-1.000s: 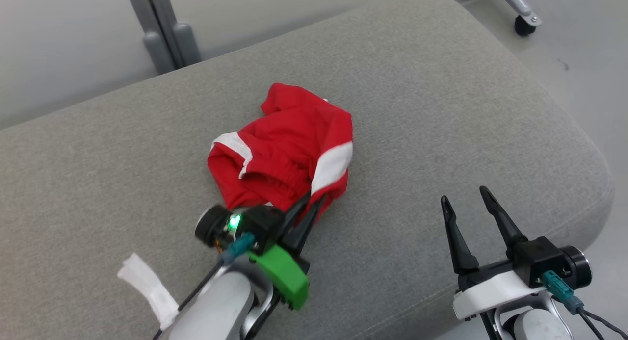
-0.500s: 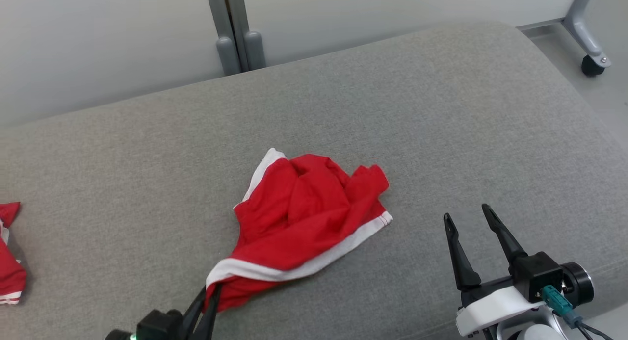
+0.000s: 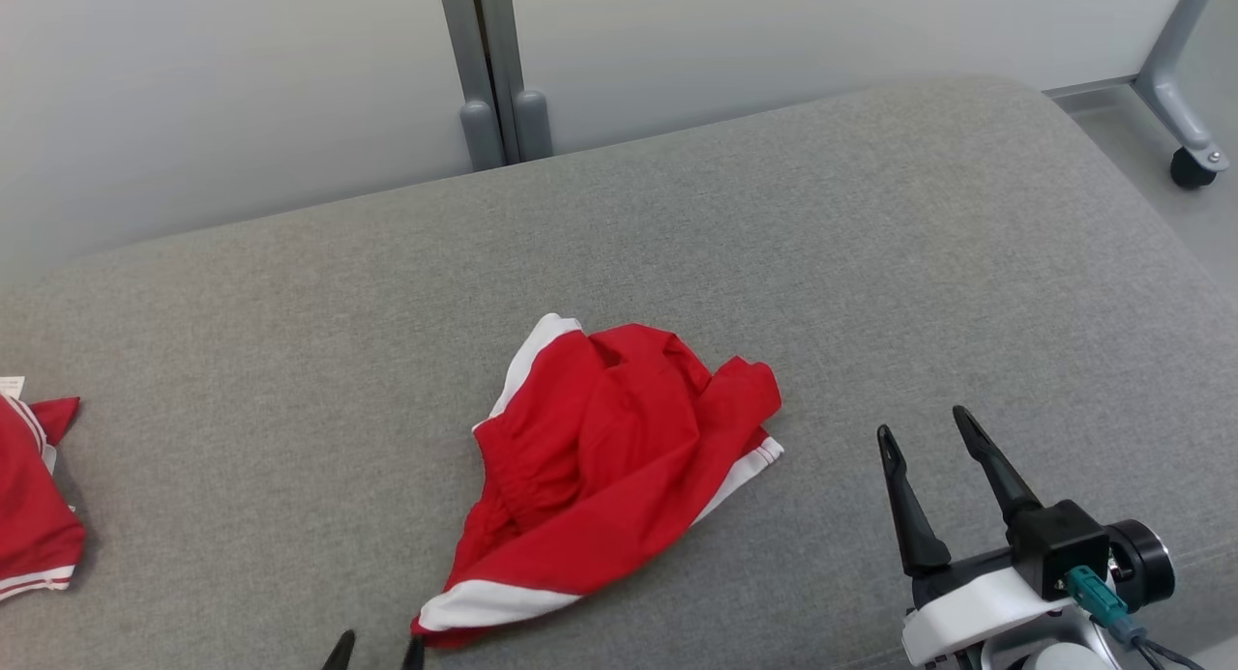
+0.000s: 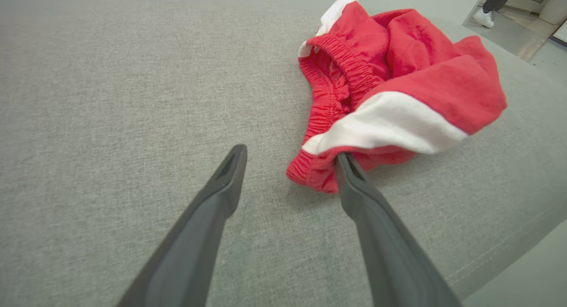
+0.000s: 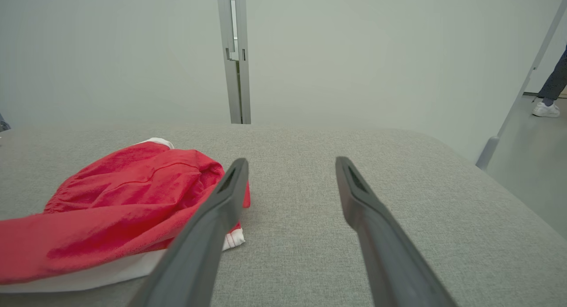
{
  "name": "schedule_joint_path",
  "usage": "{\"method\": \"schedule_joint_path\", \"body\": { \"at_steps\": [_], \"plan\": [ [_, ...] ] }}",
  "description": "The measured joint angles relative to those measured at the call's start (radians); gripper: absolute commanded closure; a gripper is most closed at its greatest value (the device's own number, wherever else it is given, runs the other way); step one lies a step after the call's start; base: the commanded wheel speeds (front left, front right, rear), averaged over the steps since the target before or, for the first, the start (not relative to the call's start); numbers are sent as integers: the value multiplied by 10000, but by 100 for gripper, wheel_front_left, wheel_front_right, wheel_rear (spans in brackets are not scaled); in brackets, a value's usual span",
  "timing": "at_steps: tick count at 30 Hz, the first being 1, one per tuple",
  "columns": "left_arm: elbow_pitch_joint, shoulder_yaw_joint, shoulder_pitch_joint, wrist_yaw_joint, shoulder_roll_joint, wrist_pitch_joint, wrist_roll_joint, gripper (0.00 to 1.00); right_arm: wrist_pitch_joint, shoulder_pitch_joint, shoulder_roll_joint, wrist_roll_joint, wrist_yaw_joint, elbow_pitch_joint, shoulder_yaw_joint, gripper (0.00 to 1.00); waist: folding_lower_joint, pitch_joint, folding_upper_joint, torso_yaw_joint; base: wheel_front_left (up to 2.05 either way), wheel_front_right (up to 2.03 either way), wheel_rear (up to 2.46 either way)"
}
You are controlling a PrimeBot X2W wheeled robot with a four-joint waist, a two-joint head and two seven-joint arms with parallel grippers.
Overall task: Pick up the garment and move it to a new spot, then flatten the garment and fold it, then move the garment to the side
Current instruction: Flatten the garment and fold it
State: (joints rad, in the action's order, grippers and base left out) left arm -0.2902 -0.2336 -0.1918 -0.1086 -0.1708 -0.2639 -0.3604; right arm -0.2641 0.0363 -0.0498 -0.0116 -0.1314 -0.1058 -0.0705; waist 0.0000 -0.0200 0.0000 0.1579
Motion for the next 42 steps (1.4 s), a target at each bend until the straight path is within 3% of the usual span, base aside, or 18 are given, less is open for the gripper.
{"method": "schedule_joint_path", "body": {
  "at_steps": [6, 10, 13, 16, 23, 27, 33, 34, 36, 38, 42],
  "plan": [
    [-543, 596, -289, 727, -134, 146, -94, 0, 0, 42, 0, 6, 0, 2, -36, 0, 0, 36, 0, 53, 0, 0, 0],
    [-75, 740, 20, 984, -251, 150, -56, 0, 0, 46, 0, 12, 0, 6, -75, 0, 0, -8, 0, 108, 0, 0, 0],
    [416, 217, 762, 757, -153, 424, 173, 0, 0, 43, -4, 12, 0, 4, -128, 0, 0, -48, 0, 162, 0, 0, 0],
    [573, -439, 1673, 558, 334, 986, 265, 0, 0, -48, 2, 8, 0, -17, -234, 0, 0, -117, 0, 284, 0, 0, 0],
    [-414, -2207, 3654, 324, 1122, 2514, 418, 0, 0, -375, -2, 84, 0, -107, -479, 0, 0, -284, 0, 879, 0, 0, 0],
    [-1450, -2823, 4428, 514, 1181, 3373, 485, 0, 0, -442, -4, 186, 0, -163, -516, 0, 0, -422, 0, 1316, 0, 0, 0],
    [-2364, -3072, 5161, 1011, 1214, 3716, 272, 0, 0, -445, -6, 274, 0, -178, -483, 0, 0, -659, 1, 1863, 0, 0, 0],
    [-2499, -3129, 5228, 1108, 1218, 3739, 270, 21, 0, -447, -6, 291, 0, -180, -487, 0, 0, -704, 0, 1932, 0, 0, 0],
    [-2801, -3198, 5403, 1266, 1225, 3699, 293, 100, 0, -456, -4, 339, 0, -178, -493, 0, 0, -780, 1, 2036, 0, 0, 0],
    [-2997, -3196, 5515, 1285, 1223, 3572, 259, 100, 0, -477, -6, 376, 0, -180, -493, 0, 0, -841, 0, 2113, 0, 0, 0],
    [-3164, -2800, 6000, 1735, 1229, 2608, 67, 100, 0, -546, -4, 428, 0, -178, -472, 0, 0, -924, 1, 2169, 0, 0, 0]
  ]
}}
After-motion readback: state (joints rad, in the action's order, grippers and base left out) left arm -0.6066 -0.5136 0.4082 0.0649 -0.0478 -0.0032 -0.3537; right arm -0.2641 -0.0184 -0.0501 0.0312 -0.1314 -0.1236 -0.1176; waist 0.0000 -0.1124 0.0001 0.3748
